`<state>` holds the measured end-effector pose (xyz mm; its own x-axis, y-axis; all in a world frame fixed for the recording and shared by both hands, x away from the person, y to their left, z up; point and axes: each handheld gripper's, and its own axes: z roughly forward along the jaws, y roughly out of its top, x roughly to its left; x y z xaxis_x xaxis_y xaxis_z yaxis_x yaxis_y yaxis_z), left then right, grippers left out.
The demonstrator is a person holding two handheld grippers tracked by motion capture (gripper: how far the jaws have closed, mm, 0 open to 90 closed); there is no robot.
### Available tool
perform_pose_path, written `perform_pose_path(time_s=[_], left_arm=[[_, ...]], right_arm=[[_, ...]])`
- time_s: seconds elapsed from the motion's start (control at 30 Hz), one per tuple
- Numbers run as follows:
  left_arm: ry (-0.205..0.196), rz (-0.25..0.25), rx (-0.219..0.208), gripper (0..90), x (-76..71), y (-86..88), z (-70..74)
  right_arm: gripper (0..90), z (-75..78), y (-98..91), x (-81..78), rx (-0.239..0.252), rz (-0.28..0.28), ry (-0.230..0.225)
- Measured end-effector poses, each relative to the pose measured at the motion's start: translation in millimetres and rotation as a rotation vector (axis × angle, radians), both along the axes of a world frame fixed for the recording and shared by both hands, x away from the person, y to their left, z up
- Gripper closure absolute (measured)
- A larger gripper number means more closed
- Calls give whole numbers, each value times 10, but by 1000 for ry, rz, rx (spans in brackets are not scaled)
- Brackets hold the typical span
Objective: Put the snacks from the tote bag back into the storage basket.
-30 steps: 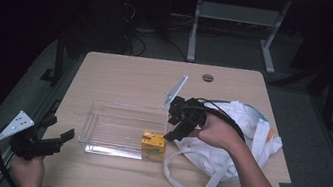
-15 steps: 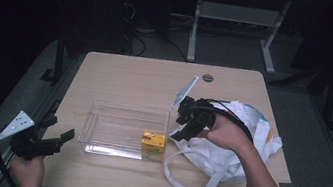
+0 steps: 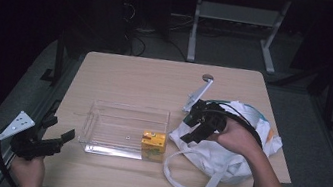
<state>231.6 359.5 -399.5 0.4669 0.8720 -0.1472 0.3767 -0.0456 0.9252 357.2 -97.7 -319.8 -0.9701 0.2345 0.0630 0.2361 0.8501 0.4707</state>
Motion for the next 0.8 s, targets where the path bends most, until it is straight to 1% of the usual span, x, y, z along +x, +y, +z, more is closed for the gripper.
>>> perform_pose_path(time_s=[0.23, 0.37, 0.5, 0.67, 0.8], left_arm=[[0, 1, -2, 125, -2, 0, 0], [0, 1, -3, 125, -4, 1, 0], [1, 1, -3, 125, 1, 0, -5], [4, 0, 0, 125, 4, -6, -7], [2, -1, 2, 125, 5, -6, -5]], right_arm=[[393, -59, -91, -2, 8, -21, 10], [394, -119, -171, -8, 22, -34, 16], [393, -188, -243, -10, 25, -49, 26], [393, -267, -357, -15, 37, -67, 26], [393, -293, -417, -19, 45, -78, 25]])
